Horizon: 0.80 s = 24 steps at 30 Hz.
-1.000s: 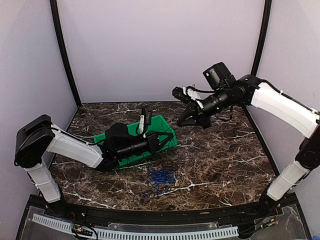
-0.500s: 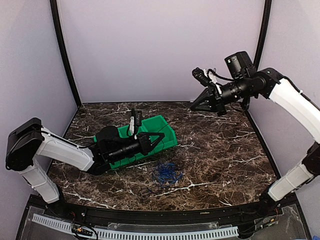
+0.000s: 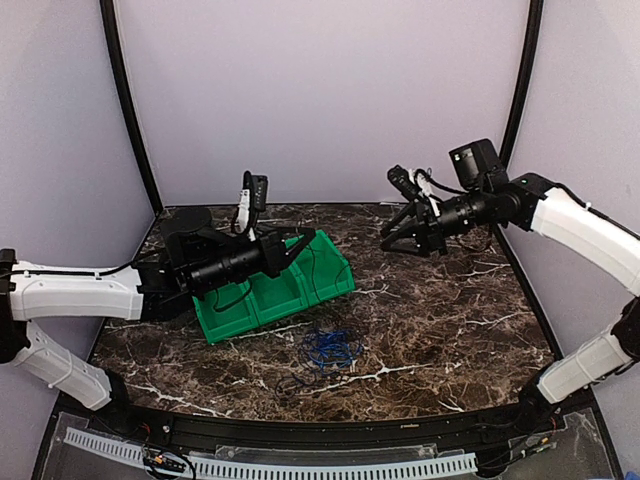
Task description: Untangle the cables
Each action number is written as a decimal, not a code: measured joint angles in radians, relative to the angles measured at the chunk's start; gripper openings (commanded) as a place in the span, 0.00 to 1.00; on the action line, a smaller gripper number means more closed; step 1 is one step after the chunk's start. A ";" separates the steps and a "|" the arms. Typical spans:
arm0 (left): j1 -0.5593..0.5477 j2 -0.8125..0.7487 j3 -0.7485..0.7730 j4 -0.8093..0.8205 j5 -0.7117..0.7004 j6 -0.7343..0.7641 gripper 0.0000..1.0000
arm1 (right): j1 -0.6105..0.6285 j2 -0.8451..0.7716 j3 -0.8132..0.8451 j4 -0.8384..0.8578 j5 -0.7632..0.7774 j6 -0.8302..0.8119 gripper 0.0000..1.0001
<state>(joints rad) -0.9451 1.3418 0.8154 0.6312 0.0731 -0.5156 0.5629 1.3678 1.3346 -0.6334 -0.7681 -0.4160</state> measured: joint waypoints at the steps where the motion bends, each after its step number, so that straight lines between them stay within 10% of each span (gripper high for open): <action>1: 0.000 -0.013 0.021 -0.038 -0.016 0.008 0.00 | 0.003 0.010 -0.031 0.026 -0.006 0.016 0.48; 16: 0.001 -0.090 0.035 -0.230 -0.172 0.018 0.00 | 0.238 0.304 -0.182 0.375 0.085 0.071 0.69; 24: 0.001 -0.166 0.029 -0.265 -0.248 0.024 0.00 | 0.285 0.414 -0.255 0.558 0.155 0.158 0.34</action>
<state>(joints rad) -0.9443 1.1763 0.8444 0.3660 -0.1749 -0.4915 0.8474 1.7817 1.0794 -0.0757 -0.6128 -0.2581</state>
